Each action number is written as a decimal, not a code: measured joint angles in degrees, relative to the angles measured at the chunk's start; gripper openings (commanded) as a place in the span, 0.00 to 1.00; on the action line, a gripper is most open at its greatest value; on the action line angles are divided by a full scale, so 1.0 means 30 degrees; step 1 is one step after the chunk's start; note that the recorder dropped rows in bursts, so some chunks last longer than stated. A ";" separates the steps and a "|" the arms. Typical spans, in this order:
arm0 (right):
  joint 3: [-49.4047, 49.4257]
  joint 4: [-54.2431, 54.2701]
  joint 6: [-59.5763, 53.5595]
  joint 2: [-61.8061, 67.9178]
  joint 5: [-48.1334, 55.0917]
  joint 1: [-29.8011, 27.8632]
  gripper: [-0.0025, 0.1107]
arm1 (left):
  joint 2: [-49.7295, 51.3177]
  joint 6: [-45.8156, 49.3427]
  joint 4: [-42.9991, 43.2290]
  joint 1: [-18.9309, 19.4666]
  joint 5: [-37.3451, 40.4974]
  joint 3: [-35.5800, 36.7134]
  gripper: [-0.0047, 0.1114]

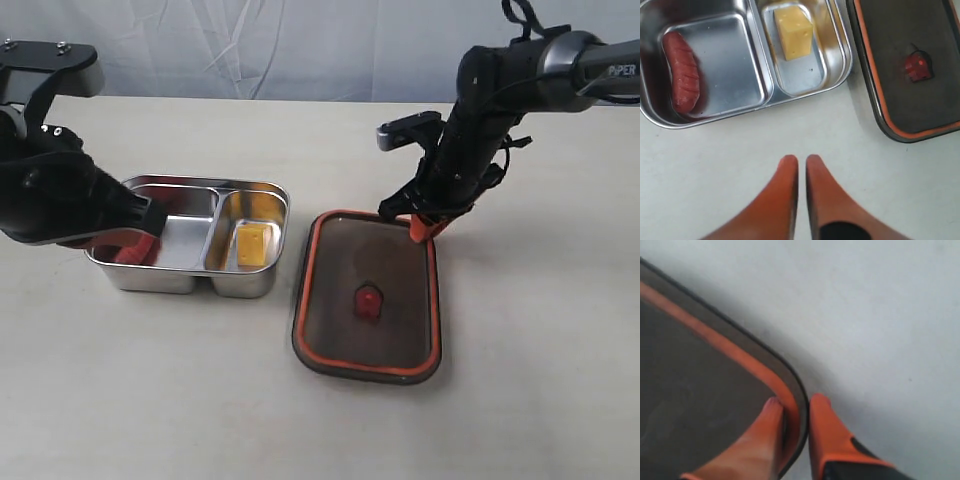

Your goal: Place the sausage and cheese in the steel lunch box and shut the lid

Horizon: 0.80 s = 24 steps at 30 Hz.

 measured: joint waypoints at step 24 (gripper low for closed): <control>0.0000 0.6805 -0.0700 -0.3396 -0.0044 -0.1986 0.01 | -0.2035 -0.1623 -0.2758 0.0000 -0.4468 0.0166 0.55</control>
